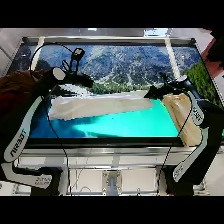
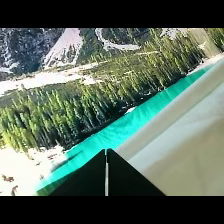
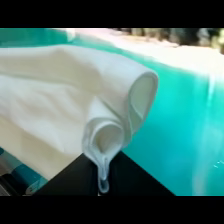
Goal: Fold the shirts.
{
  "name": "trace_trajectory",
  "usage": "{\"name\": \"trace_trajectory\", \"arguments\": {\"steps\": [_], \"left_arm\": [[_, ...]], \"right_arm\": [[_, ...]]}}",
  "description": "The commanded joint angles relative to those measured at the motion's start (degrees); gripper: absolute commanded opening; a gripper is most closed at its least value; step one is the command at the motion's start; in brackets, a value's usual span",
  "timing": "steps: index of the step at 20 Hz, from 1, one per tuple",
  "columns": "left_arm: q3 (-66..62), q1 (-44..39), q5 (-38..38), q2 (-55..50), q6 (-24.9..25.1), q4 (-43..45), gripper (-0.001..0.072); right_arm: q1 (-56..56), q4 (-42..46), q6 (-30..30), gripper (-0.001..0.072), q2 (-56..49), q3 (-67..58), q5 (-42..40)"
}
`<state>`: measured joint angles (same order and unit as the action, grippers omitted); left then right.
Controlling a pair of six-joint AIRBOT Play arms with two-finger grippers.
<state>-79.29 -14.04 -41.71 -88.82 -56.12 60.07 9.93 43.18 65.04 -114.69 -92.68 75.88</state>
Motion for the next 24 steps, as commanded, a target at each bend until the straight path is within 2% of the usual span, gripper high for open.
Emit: {"name": "trace_trajectory", "arguments": {"steps": [1,2,6,12,19,20,24], "left_arm": [[0.0,-0.2,-1.3,-2.4,0.0,-3.1,0.0015],[0.0,-0.7,-1.5,-3.7,-1.3,-3.3,0.0015],[0.0,-3.7,-4.5,-10.1,-13.4,1.2,0.0014],[0.0,-7.5,-1.7,-13.7,-23.2,14.0,0.0014],[-1.6,-7.3,-5.5,-11.5,-24.1,19.5,0.0015],[-2.6,-7.3,-6.5,-9.7,-25.4,23.8,0.0015],[-5.8,-3.9,-10.9,-0.6,-39.0,51.1,0.0015]], "right_arm": [[-0.3,-3.8,-0.5,0.0036,1.0,-5.2,8.9],[-0.5,-4.8,0.1,0.0036,1.8,-6.8,10.1],[-3.3,-5.9,4.1,0.0035,6.3,-12.4,10.7],[-12.9,-5.6,11.5,0.0035,7.9,-21.5,9.9],[-27.2,-5.8,14.5,0.0034,7.9,-23.5,2.2],[-29.2,-5.8,14.5,0.0034,7.9,-23.5,0.6],[-35.7,-5.7,15.6,0.0033,7.8,-23.5,-7.5]]}}
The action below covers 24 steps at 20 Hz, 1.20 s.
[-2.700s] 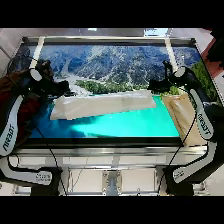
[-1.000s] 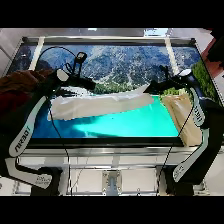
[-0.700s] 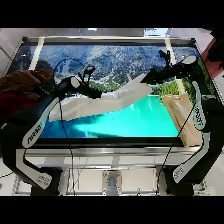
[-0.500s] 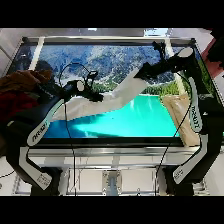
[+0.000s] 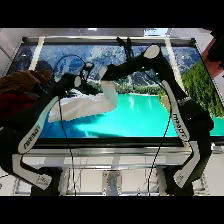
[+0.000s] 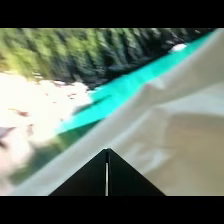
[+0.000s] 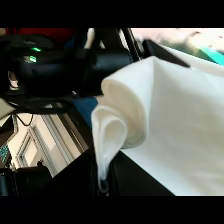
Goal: Fold the shirts.
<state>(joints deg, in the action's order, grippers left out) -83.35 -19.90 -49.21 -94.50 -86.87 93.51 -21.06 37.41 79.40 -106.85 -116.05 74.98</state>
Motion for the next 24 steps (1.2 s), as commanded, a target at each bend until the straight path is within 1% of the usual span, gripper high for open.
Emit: {"name": "trace_trajectory", "arguments": {"steps": [1,4,6,8,10,11,12,13,16,18,20,21,23,24], "left_arm": [[-1.7,4.0,-4.2,7.3,-9.6,19.2,0.0016],[-1.7,11.2,-8.1,12.3,-11.8,18.9,0.0016],[-1.7,14.8,-9.8,14.2,-12.0,18.5,0.0016],[-1.7,16.8,-11.0,15.2,-11.9,18.4,0.0016],[-1.7,17.1,-12.2,15.4,-11.8,18.3,0.0015],[-1.7,17.1,-12.3,15.4,-11.6,17.6,0.0016],[-1.7,17.1,-12.3,15.4,-11.6,17.0,0.0016],[-1.7,17.1,-12.2,15.4,-11.6,17.0,0.0016],[-1.6,17.1,-12.0,15.4,-11.6,16.9,0.0016],[-1.6,17.1,-12.2,15.4,-11.6,16.9,0.0016],[-1.6,17.1,-12.2,15.4,-11.6,16.9,0.0016],[-1.6,17.1,-12.0,15.4,-11.6,16.9,0.0016],[-1.6,17.1,-11.5,15.3,-11.7,16.9,0.0016],[-1.6,17.1,-11.3,15.3,-11.7,16.8,0.0016]], "right_arm": [[-6.3,0.0,1.9,0.0033,-0.1,-0.1,-9.7],[-12.0,-0.1,1.9,0.0032,-1.4,-0.1,-19.0],[-15.6,-1.4,1.9,0.0032,-3.5,-0.1,-24.0],[-18.7,-3.0,1.9,0.0032,-6.2,-0.1,-29.2],[-20.9,-4.4,1.9,0.0036,-9.2,-0.1,-36.9],[-21.7,-7.0,2.0,0.0073,-10.3,-0.1,-40.4],[-22.3,-10.3,1.8,0.0293,-11.0,-0.1,-43.5],[-22.4,-12.8,1.8,0.0452,-11.3,-0.1,-44.8],[-20.8,-13.2,1.6,0.0450,-10.7,-0.1,-41.6],[-17.3,-10.0,1.6,0.0449,-10.2,-0.1,-36.6],[-12.0,-2.3,1.8,0.0442,-9.8,-0.1,-27.8],[-9.0,2.4,3.0,0.0442,-9.8,-0.1,-22.2],[-3.5,13.9,9.8,0.0442,-9.8,0.5,-12.5],[-1.6,18.1,12.9,0.0443,-9.8,1.2,-9.1]]}}
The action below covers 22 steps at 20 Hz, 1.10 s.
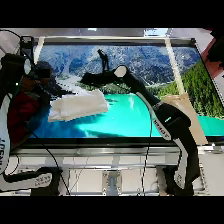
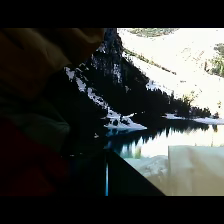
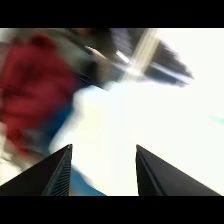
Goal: Fold the shirts.
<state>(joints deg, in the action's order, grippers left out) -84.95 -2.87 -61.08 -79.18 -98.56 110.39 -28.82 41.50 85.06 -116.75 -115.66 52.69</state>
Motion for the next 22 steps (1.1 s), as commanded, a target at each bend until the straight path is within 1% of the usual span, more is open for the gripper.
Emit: {"name": "trace_trajectory", "arguments": {"steps": [1,2,3,4,6,10,12,15,19,20,21,22], "left_arm": [[0.0,0.0,0.8,0.0,0.0,-0.1,0.0016],[0.0,0.0,0.9,0.0,0.0,-0.6,0.0016],[0.0,0.0,1.1,0.0,0.0,-1.1,0.0016],[0.0,0.0,1.3,0.0,0.0,-1.4,0.0016],[0.0,0.0,1.3,0.0,0.0,-1.4,0.0016],[0.0,0.0,1.3,0.0,0.0,-1.4,0.0016],[0.0,0.0,1.3,0.0,0.0,-1.4,0.0016],[0.0,0.0,1.3,0.0,0.0,-1.4,0.0016],[0.0,0.0,1.2,0.0,0.0,-1.7,0.0016],[0.0,0.0,1.2,0.0,0.0,-2.0,0.0016],[0.0,0.0,1.2,0.0,0.0,-2.0,0.0016],[0.0,0.0,1.2,0.0,0.0,-2.0,0.0016]], "right_arm": [[7.9,16.1,8.6,0.0443,0.0,2.1,15.4],[9.1,15.9,8.6,0.0445,-0.1,3.4,16.2],[10.1,14.1,8.5,0.0483,-0.5,5.1,16.5],[10.7,11.7,7.7,0.0552,-1.1,6.3,16.5],[11.0,5.7,4.4,0.0582,-3.6,7.1,17.2],[10.0,-6.2,0.4,0.0583,-8.5,7.1,16.3],[9.2,-9.9,0.3,0.0582,-9.8,7.1,14.8],[7.5,-12.5,-0.9,0.0582,-10.3,7.1,13.5],[4.9,-12.6,-0.8,0.0577,-11.0,7.1,12.9],[4.3,-13.4,-0.8,0.0569,-11.2,7.1,13.1],[3.8,-13.9,-0.8,0.0533,-11.2,7.1,13.0],[3.4,-15.4,-0.9,0.0380,-11.2,7.0,12.8]]}}
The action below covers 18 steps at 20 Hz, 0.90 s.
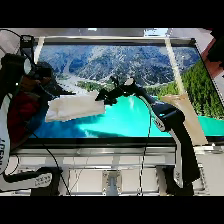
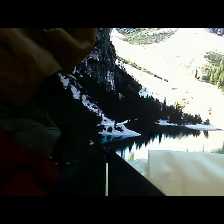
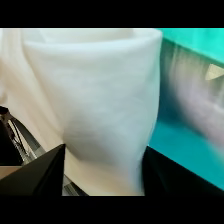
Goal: Fold the shirts.
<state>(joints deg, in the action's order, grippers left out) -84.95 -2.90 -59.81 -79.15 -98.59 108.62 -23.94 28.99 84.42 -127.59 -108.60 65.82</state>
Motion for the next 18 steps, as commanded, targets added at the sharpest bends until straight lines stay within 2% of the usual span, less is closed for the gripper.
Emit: {"name": "trace_trajectory", "arguments": {"steps": [1,2,5,8,12,15,18], "left_arm": [[0.0,0.0,0.0,0.0,0.2,-0.2,0.0016],[0.0,0.0,-0.1,0.0,0.8,-0.2,0.0016],[0.0,0.0,-0.1,0.0,1.1,-0.2,0.0016],[0.0,0.0,-0.1,0.0,1.1,-0.2,0.0016],[0.0,0.0,-0.2,0.0,1.1,-0.6,0.0016],[0.0,0.0,-1.0,0.0,1.1,-1.2,0.0016],[0.0,0.0,-2.2,0.0,1.1,-2.2,0.0016]], "right_arm": [[-1.4,-4.7,-1.6,0.0116,-0.3,-0.2,-0.3],[-1.4,-6.0,-3.9,0.0033,-0.3,-0.4,-0.2],[1.0,-6.9,-5.3,0.0034,0.3,-2.9,2.6],[6.5,0.2,-4.6,0.0033,4.4,-4.1,4.9],[17.5,16.1,1.9,0.0033,14.1,-4.1,11.2],[26.4,30.8,6.1,0.0034,22.4,-4.1,19.6],[36.1,40.1,7.3,0.0033,29.7,-4.1,27.2]]}}
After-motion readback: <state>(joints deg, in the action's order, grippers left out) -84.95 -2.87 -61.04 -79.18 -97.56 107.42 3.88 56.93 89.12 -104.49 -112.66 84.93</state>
